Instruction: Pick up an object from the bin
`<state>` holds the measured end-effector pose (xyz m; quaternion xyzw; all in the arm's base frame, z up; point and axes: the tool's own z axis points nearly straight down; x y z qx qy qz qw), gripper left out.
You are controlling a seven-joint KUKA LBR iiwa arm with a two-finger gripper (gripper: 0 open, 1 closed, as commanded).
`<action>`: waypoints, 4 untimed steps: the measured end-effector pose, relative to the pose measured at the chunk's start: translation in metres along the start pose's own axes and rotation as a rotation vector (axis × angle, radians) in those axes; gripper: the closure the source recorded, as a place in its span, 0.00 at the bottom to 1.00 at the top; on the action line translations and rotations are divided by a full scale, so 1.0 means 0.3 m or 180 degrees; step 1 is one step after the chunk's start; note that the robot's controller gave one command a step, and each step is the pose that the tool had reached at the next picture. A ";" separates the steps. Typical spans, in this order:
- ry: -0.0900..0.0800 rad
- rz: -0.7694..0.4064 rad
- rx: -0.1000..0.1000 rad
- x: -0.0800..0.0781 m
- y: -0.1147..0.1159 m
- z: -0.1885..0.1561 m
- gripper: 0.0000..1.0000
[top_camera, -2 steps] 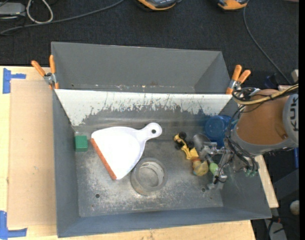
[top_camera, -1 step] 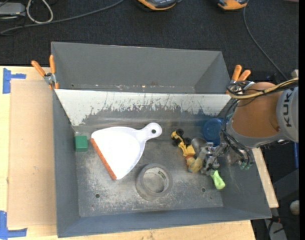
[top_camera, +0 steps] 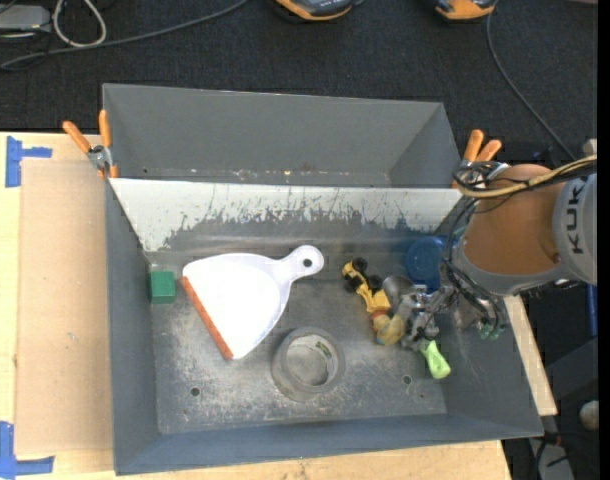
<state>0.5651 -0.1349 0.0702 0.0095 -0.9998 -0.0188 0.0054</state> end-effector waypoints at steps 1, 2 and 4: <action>-0.0002 -0.0151 0.0003 -0.043 0.060 0.000 1.00; -0.0006 -0.0294 0.0005 0.014 0.127 0.003 1.00; -0.0019 -0.0499 0.0016 0.049 0.328 0.010 1.00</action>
Offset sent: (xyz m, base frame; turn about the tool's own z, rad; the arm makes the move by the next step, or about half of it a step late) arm -0.0087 0.0403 -0.0002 -0.0998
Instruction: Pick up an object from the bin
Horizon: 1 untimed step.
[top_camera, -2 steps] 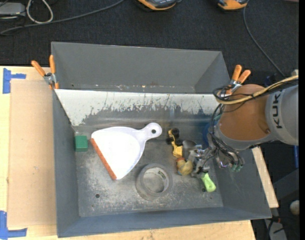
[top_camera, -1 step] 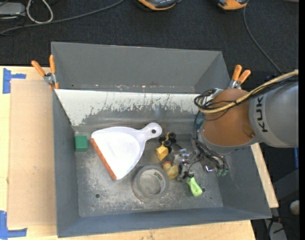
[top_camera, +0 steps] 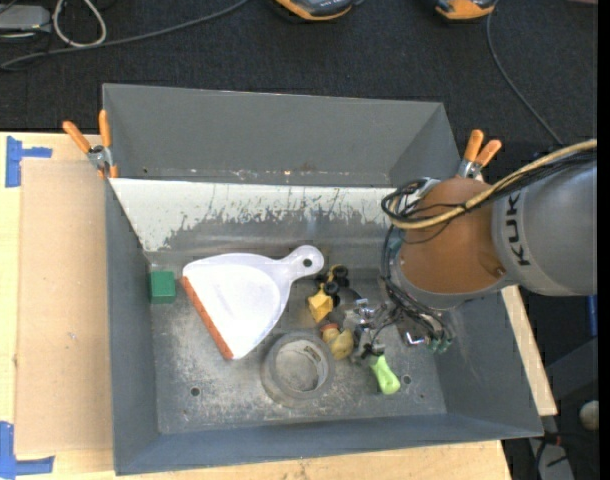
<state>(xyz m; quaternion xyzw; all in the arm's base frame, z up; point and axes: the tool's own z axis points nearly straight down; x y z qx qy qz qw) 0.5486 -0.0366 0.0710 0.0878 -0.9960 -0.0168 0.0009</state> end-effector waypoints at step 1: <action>0.0016 -0.0213 -0.0006 -0.066 0.007 0.003 1.00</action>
Offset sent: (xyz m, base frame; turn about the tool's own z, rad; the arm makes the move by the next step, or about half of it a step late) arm 0.0423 0.0418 -0.0010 -0.1418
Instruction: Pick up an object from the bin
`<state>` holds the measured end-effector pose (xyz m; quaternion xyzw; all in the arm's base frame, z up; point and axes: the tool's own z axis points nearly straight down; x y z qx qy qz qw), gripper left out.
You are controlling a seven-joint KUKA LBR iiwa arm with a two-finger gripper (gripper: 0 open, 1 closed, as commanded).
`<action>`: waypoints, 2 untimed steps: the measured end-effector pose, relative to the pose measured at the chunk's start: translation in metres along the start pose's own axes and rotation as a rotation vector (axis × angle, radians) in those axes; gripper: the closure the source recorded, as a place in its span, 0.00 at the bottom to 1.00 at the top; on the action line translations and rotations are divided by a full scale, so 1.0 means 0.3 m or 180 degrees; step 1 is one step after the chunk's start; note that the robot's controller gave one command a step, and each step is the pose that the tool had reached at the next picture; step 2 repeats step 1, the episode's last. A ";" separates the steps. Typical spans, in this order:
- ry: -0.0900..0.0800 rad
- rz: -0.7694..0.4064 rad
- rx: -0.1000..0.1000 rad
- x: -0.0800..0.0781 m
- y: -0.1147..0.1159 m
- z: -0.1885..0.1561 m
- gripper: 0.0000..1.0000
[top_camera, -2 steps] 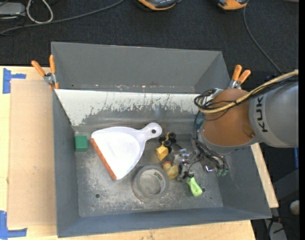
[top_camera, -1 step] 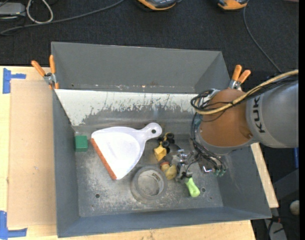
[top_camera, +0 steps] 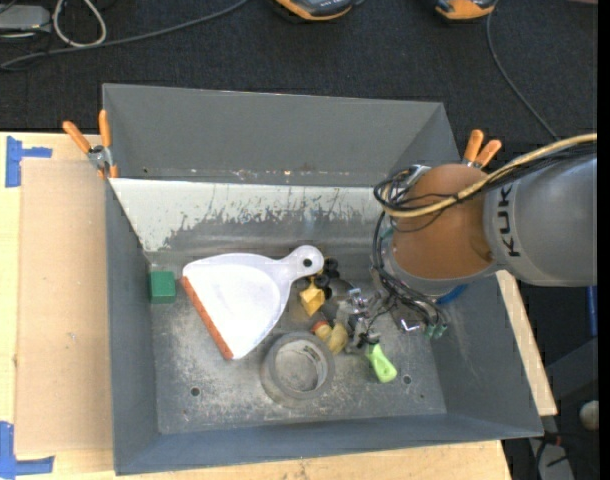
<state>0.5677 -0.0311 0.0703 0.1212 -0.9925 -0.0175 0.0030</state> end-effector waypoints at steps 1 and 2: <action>-0.0010 -0.0139 0.0009 -0.054 0.032 0.001 1.00; -0.0010 -0.0139 0.0009 -0.054 0.032 0.001 1.00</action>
Offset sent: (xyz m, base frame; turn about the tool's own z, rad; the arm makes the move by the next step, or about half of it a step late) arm 0.0213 0.0620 0.1613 -0.3459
